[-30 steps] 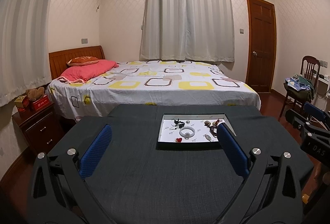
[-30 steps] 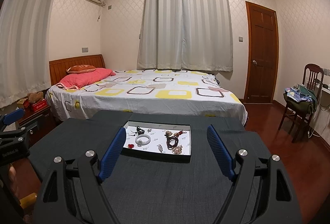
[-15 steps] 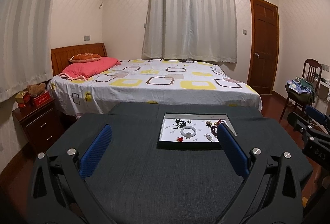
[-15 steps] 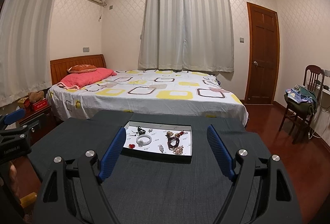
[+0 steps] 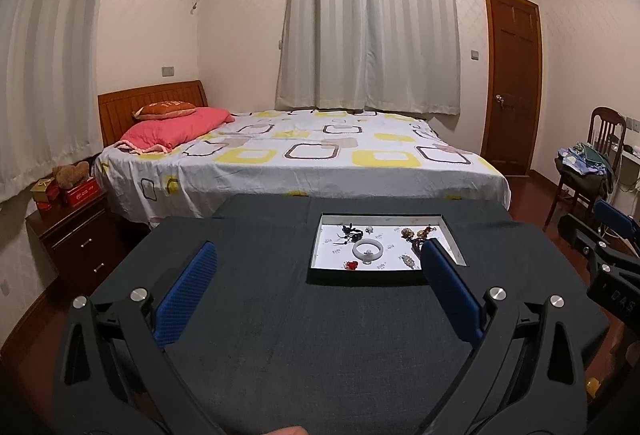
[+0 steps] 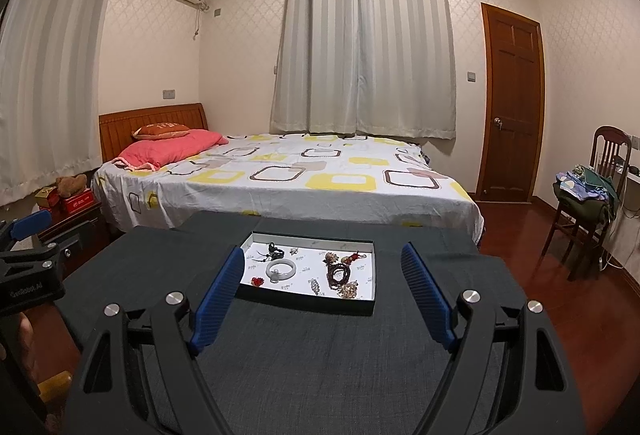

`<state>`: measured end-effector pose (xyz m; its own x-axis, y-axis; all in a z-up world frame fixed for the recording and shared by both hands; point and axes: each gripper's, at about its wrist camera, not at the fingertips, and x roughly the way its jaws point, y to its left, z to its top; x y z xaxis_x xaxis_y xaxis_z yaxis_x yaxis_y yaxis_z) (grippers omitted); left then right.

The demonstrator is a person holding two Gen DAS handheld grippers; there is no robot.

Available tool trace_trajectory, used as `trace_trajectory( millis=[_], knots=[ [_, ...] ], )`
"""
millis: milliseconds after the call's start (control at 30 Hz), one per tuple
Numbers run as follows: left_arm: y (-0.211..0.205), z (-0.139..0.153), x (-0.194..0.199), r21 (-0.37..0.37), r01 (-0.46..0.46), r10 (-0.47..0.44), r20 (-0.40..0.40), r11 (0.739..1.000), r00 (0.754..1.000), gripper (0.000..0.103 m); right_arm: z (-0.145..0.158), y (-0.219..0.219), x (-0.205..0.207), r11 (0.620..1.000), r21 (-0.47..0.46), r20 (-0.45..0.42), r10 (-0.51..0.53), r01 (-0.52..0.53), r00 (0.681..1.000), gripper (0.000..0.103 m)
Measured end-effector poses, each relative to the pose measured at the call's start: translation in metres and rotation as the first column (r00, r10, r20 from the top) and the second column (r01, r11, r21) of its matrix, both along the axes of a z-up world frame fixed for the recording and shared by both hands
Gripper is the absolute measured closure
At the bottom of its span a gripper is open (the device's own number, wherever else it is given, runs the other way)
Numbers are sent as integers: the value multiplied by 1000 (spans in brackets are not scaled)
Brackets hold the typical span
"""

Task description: Organize jewelry

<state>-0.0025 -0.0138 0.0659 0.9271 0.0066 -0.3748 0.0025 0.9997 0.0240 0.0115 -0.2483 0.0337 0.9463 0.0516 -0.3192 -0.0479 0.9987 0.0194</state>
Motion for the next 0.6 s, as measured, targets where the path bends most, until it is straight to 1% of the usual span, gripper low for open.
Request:
trace_trajectory(
  millis=[133,267,333,467,567,600],
  knots=[
    [1,0,0,3,-16,16,18,1000,1000,4,-3,0,0,1000,0,-4,3,-3,1000,25],
    [-2,1,-1,40,-98,95,68,994,993,4,-7,-1,2,1000,3,-8,4,-4,1000,25],
    [-5,0,1,55,-92,88,70,994,994,4,-10,-1,5,1000,6,-14,5,-5,1000,25],
    [2,-10,18,15,-69,69,25,997,997,4,-19,-2,14,1000,14,-32,10,-10,999,25],
    [13,-27,46,-12,-63,63,-46,998,997,4,-30,-6,26,1000,1,-49,-4,4,999,25],
    [17,-35,60,-15,-75,74,-72,997,995,4,-35,-10,33,1000,-2,-53,-15,15,998,25]
  ],
)
